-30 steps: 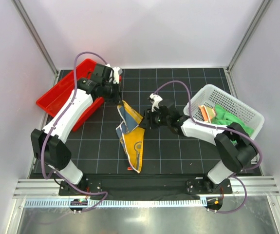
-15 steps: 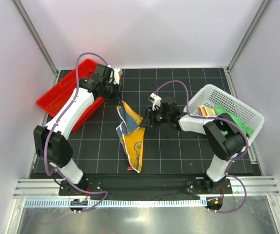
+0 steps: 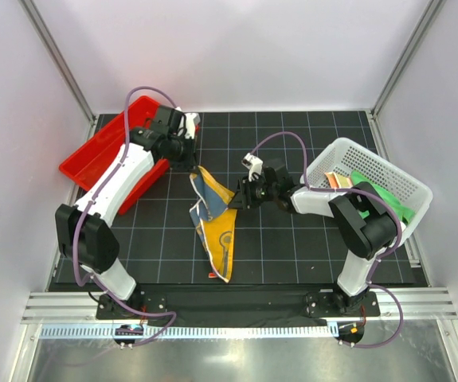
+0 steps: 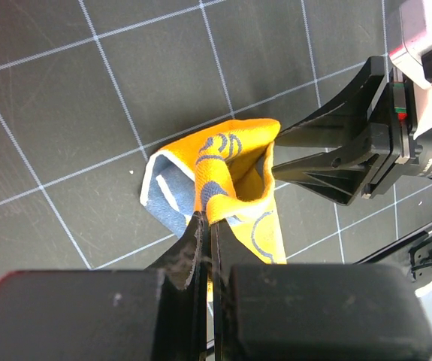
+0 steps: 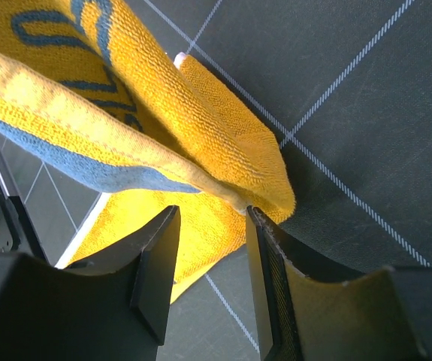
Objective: Fold and stack the towels
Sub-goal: Flatten out the crumpled towel
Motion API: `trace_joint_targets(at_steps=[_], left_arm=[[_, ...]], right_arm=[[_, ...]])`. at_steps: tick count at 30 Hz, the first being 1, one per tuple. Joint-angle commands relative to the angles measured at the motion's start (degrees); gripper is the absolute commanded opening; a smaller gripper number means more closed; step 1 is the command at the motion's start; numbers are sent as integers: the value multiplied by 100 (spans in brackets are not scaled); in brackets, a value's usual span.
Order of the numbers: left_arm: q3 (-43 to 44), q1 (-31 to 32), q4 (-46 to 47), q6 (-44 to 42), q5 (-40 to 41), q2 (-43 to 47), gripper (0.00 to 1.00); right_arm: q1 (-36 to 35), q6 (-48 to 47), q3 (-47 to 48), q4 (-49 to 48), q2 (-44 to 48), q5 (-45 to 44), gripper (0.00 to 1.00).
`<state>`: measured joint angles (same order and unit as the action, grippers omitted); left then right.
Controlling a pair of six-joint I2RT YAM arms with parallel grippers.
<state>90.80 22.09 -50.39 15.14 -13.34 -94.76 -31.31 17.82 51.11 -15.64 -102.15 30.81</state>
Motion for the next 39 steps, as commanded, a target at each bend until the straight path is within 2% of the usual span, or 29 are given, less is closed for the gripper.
trace_joint_targets(at_steps=[1, 16, 18, 21, 24, 25, 27, 29, 33, 36, 39], left_arm=[[7, -55, 135, -107, -116, -7, 0], [-63, -82, 152, -142, -107, -60, 0], [-63, -99, 152, -142, -107, -60, 0], [-72, -117, 135, -160, -98, -69, 0], [-63, -126, 135, -213, -89, -60, 0], [-37, -126, 117, -256, -124, -34, 0], [7, -134, 100, -353, -151, 10, 0], [208, -126, -5, -423, -151, 115, 0], [709, -47, -278, -485, -229, 458, 0], [1009, 321, -436, -538, -108, 923, 0], [1272, 1199, -620, -573, 339, 1379, 0]], right_arm=[[20, -253, 180, -115, -24, 22, 48], [28, -464, 329, -343, -270, 373, 49], [37, -499, 338, -361, -271, 382, 46], [46, -534, 338, -238, -227, 373, 35], [46, -438, 198, -54, 114, 207, 18], [46, -438, 189, 112, 238, 6, 8], [46, -394, 180, 718, 633, -397, 1], [46, -446, 241, 1514, 1397, -1013, 1], [-15, -788, 1046, 3187, 2724, -1735, 1], [-261, -1070, 1699, 4321, 3489, -2279, 1], [-866, -1325, 2113, 5061, 4245, -2807, 1]])
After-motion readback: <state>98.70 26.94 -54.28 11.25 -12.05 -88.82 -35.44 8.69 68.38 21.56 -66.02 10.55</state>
